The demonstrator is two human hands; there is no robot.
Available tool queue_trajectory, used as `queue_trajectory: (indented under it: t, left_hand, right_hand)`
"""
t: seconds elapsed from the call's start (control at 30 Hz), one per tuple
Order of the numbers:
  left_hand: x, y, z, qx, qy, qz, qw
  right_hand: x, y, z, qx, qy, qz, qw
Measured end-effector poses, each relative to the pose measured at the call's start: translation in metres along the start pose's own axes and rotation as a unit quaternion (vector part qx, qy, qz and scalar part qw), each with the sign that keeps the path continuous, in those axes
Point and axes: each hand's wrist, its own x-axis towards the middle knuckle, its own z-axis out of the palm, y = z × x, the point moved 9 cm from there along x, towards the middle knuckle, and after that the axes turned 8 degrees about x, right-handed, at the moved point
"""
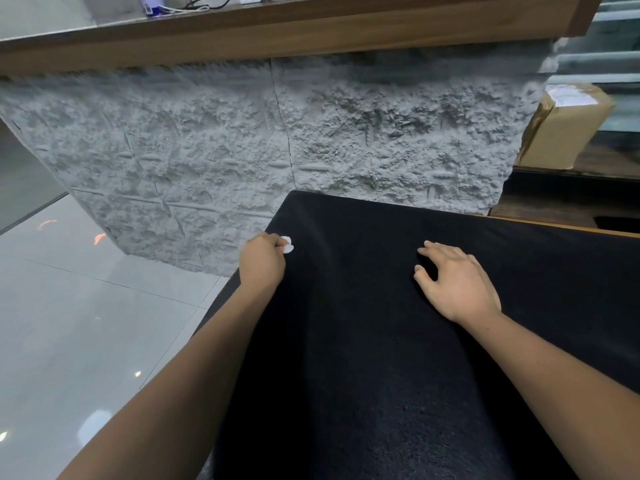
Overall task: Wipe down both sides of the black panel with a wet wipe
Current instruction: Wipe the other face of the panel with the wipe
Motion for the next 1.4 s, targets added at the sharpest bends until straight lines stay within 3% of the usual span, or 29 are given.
queue_trajectory:
  t: [0.43, 0.63, 0.83, 1.4]
  left_hand:
    - [-0.058, 0.113, 0.046, 0.013, -0.035, 0.127, 0.991]
    - [-0.074, 0.133, 0.054, 0.022, -0.060, 0.167, 0.984]
    - [-0.069, 0.114, 0.041, 0.011, -0.084, 0.185, 0.979]
    - [-0.026, -0.006, -0.023, 0.035, -0.025, 0.069, 0.997]
  right_hand:
    - [-0.001, 0.001, -0.001, 0.008, 0.007, 0.002, 1.000]
    - [-0.001, 0.001, -0.001, 0.008, 0.007, 0.002, 1.000]
    - [-0.001, 0.003, -0.001, 0.011, 0.007, 0.001, 1.000]
    - [0.000, 0.003, 0.001, 0.007, 0.003, -0.001, 1.000]
